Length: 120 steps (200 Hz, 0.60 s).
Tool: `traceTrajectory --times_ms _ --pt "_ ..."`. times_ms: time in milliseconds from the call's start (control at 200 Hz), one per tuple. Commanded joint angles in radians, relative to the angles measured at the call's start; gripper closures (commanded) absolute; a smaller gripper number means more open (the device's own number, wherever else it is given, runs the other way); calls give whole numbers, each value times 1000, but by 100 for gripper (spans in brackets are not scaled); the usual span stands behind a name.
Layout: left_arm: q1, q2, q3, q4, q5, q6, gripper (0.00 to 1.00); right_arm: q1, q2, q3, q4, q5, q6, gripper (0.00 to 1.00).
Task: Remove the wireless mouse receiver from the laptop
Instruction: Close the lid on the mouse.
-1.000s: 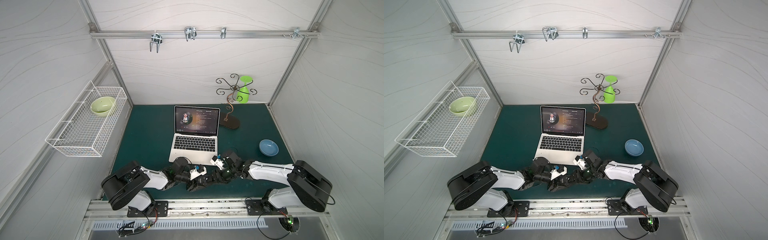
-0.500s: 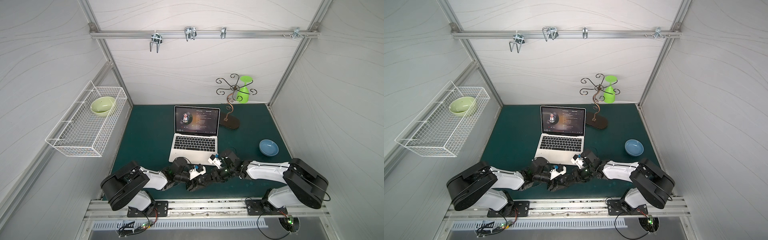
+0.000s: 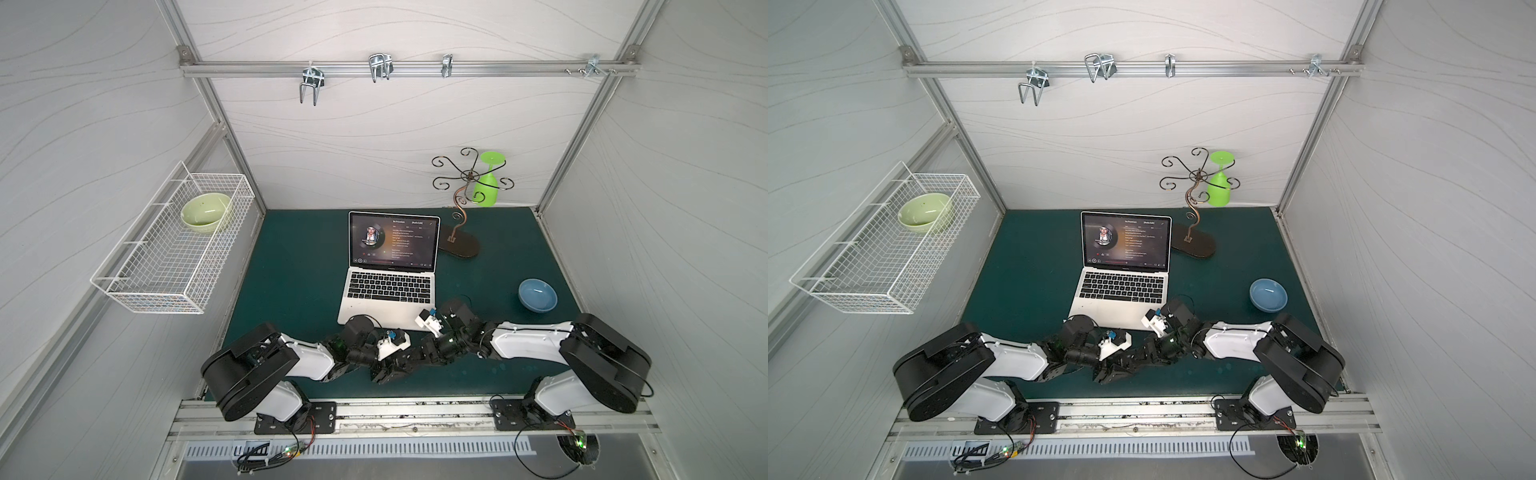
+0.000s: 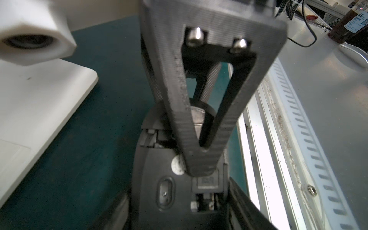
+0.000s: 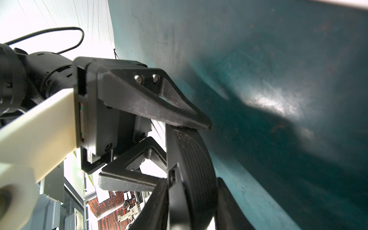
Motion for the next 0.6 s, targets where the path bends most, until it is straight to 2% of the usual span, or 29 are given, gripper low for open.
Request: traceTrajectory --times_ms 0,50,235,595 --pt "-5 -47 37 168 67 -21 100 12 37 -4 -30 71 -6 63" --pt "-5 -52 38 169 70 -24 100 14 40 0 -51 83 -12 62" --pt "-6 -79 39 181 71 -42 100 26 48 30 -147 154 -42 49" --pt "-6 -121 38 192 67 -61 100 48 108 45 -139 210 -39 44"
